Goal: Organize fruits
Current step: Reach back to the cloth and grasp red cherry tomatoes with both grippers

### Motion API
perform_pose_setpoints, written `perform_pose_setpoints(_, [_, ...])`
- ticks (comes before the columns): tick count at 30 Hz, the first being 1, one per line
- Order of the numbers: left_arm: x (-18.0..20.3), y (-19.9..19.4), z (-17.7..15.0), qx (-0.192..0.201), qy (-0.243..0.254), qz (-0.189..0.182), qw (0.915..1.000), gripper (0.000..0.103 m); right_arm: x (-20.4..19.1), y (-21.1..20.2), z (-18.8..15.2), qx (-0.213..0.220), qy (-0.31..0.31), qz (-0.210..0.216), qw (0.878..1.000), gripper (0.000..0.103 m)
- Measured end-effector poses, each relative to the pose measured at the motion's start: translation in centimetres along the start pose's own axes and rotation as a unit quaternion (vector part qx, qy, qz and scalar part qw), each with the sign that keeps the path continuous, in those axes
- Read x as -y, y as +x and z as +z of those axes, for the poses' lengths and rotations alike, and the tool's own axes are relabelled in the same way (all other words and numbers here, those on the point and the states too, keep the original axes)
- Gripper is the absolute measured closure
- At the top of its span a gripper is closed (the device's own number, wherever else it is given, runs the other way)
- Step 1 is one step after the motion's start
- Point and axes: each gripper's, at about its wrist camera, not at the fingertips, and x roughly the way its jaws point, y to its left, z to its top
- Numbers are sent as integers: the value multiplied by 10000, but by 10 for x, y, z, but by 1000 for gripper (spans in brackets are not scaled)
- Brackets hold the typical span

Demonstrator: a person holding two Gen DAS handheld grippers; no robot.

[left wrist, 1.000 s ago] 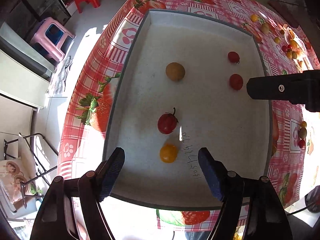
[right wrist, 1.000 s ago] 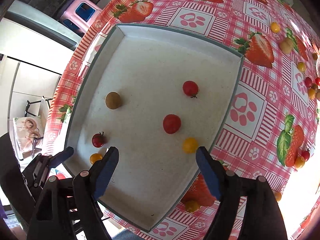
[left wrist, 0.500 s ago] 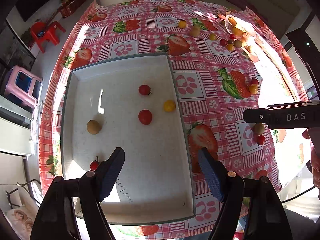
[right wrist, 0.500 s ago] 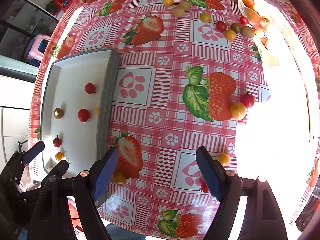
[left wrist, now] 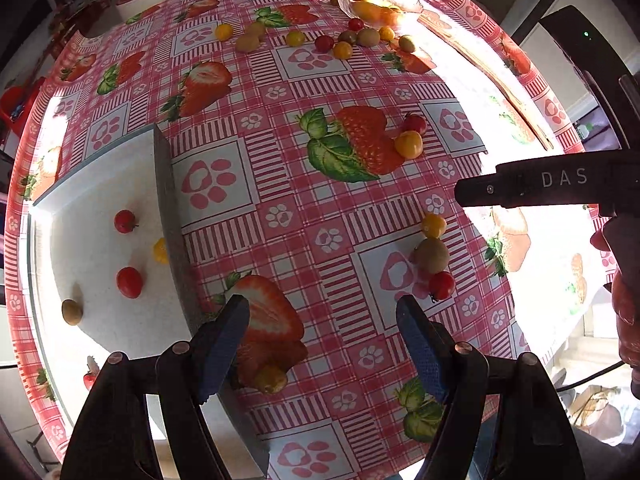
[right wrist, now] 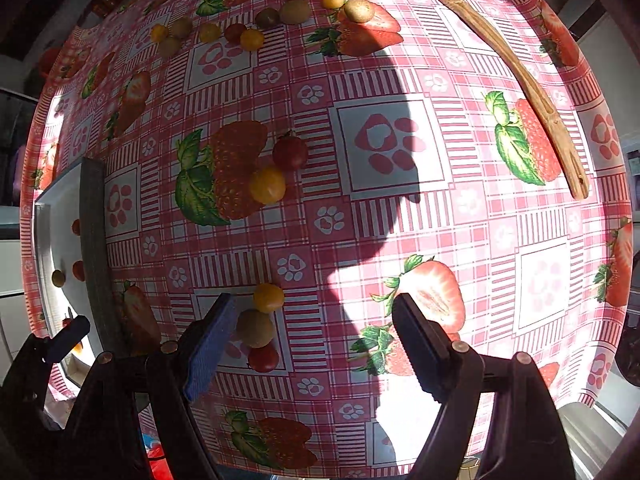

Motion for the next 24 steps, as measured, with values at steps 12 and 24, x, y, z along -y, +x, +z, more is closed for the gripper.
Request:
perform_pose_setpoints(12, [51, 30, 2, -118, -261, -263, 9992, 26, 12, 4, 37, 65, -26, 535, 9985, 23])
perform_pose_setpoints(24, [60, 52, -5, -257, -655, 150, 9974, 26, -5, 29, 76, -70, 382, 918, 9950, 50])
